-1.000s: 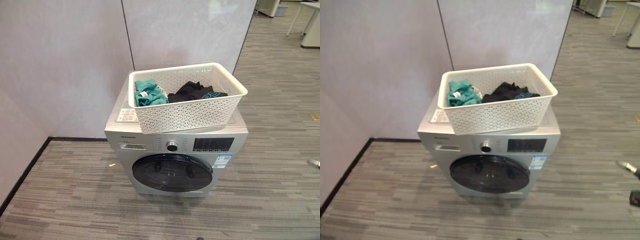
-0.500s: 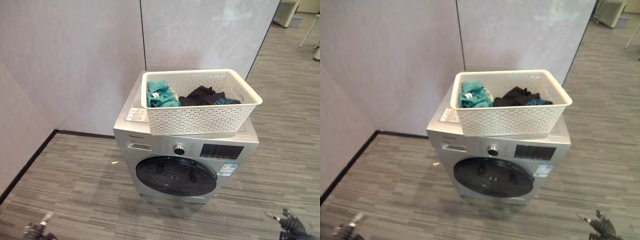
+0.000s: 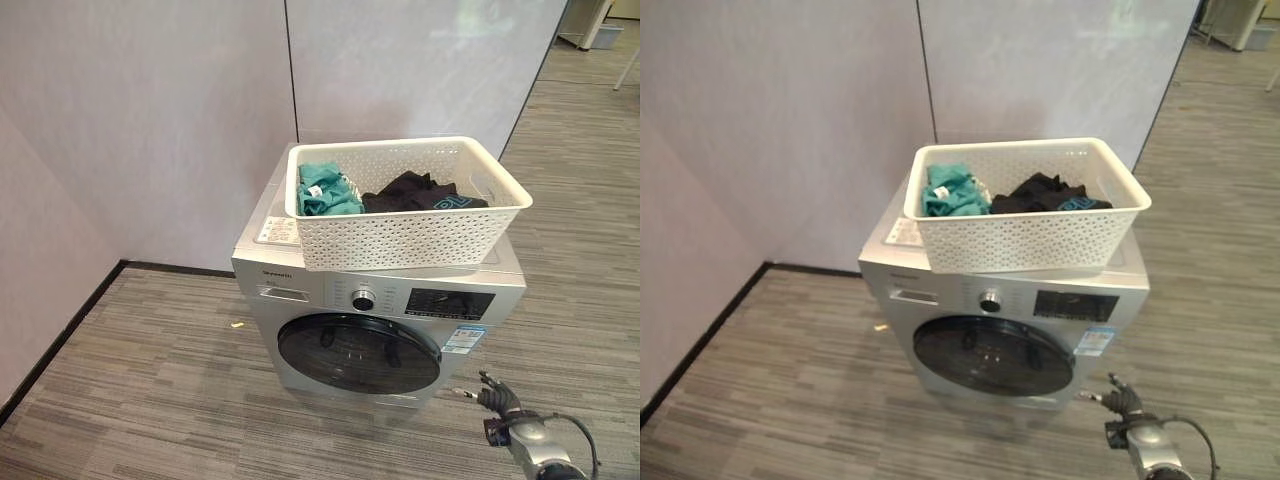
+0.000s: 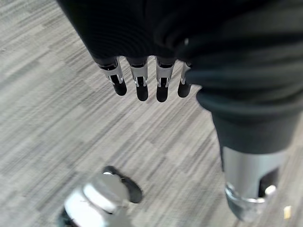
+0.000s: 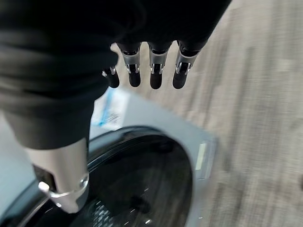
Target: Grab the laundry basket,head to the washer,open it,put in the laundry and shut it.
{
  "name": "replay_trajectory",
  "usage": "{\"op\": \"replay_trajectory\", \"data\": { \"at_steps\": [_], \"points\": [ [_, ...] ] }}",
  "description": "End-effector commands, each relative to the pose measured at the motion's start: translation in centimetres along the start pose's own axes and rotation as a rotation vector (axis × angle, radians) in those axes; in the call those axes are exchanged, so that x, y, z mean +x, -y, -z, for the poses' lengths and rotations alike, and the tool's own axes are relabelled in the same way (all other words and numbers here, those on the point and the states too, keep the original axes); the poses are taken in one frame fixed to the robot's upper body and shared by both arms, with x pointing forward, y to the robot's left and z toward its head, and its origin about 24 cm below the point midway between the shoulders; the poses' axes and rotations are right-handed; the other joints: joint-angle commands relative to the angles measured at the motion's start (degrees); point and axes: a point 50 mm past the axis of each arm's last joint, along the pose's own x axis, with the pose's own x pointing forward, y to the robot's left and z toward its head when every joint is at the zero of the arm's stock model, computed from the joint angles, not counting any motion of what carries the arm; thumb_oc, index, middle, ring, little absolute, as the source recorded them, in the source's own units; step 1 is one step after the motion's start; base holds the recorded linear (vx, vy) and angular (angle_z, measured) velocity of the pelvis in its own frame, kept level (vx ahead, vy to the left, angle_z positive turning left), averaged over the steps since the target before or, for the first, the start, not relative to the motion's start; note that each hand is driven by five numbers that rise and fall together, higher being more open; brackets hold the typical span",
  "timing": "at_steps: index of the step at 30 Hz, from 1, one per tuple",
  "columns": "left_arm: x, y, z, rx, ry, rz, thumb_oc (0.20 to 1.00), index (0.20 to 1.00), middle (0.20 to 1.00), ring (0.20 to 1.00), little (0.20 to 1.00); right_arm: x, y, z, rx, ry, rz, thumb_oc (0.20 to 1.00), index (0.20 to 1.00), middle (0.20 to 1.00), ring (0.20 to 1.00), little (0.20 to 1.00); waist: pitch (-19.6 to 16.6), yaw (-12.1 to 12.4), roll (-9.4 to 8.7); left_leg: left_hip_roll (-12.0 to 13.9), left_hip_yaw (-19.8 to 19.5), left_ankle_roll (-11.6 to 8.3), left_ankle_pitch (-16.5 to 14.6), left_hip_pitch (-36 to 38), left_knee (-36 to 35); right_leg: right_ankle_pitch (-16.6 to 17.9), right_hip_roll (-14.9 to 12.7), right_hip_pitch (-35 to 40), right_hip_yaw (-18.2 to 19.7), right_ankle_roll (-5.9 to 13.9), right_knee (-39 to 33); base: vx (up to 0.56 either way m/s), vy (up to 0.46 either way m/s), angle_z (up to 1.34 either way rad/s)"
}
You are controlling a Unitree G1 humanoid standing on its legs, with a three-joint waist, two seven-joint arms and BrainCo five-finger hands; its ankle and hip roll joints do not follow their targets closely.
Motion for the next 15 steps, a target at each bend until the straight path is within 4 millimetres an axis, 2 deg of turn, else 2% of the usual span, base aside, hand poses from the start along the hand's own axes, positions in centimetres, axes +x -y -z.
{"op": "replay_trajectory", "data": {
  "at_steps": [1, 4, 7, 12, 15],
  "points": [
    [0.1, 0.5, -1.7, 0.079, 0.035, 0.003, 1.000, 1.000, 1.000, 1.000, 1.000, 0.6, 0.5, -1.9, -0.062, 0.066, 0.027, 1.000, 1.000, 1.000, 1.000, 1.000, -0.43, 0.91, -1.94, -0.55, -0.69, 1.13, 0.25, -2.60, 0.09, -2.59, -2.18, 0.03, 0.03, 1.83, 0.36, 0.00, 0.000, 0.00],
    [0.1, 1.0, -1.5, 0.112, 0.043, 0.021, 1.000, 1.000, 1.000, 1.000, 1.000, 0.9, -0.2, -2.4, -0.090, 0.065, 0.002, 1.000, 1.000, 1.000, 1.000, 1.000, -0.34, 1.77, -2.15, -0.65, -1.47, 1.15, 0.53, -3.05, 0.09, -2.58, -2.18, 0.16, -0.54, 1.68, 0.36, 0.00, -0.004, 0.01],
    [0.1, 0.8, -1.5, -0.001, 0.032, 0.033, 1.000, 1.000, 1.000, 1.000, 1.000, 1.2, -0.9, -2.3, -0.103, 0.042, -0.026, 1.000, 1.000, 1.000, 1.000, 1.000, -0.33, 2.64, -2.45, -0.85, -2.52, 1.06, 0.87, -3.66, 0.09, -2.66, -2.20, 0.25, -1.64, 1.56, 0.36, 0.00, -0.019, 0.13],
    [0.1, 1.4, -2.3, -0.022, 0.067, 0.060, 1.000, 1.000, 1.000, 1.000, 1.000, 1.5, -0.9, -1.8, -0.139, -0.016, -0.017, 1.000, 1.000, 1.000, 1.000, 1.000, 0.26, 4.44, -2.72, -1.22, -4.82, 0.92, 1.52, -4.88, 0.09, -2.77, -2.30, 0.44, -3.54, 1.38, 0.36, 0.00, -0.016, 0.23],
    [0.1, 1.8, -2.7, 0.004, 0.088, 0.076, 1.000, 1.000, 1.000, 1.000, 1.000, 1.7, -0.2, -1.9, -0.174, -0.042, 0.005, 1.000, 1.000, 1.000, 1.000, 1.000, 0.93, 5.55, -2.57, -1.45, -6.19, 0.84, 2.06, -5.90, 0.09, -2.76, -2.35, 0.32, -4.83, 1.34, 0.36, -0.01, -0.014, 0.33]
  ]
}}
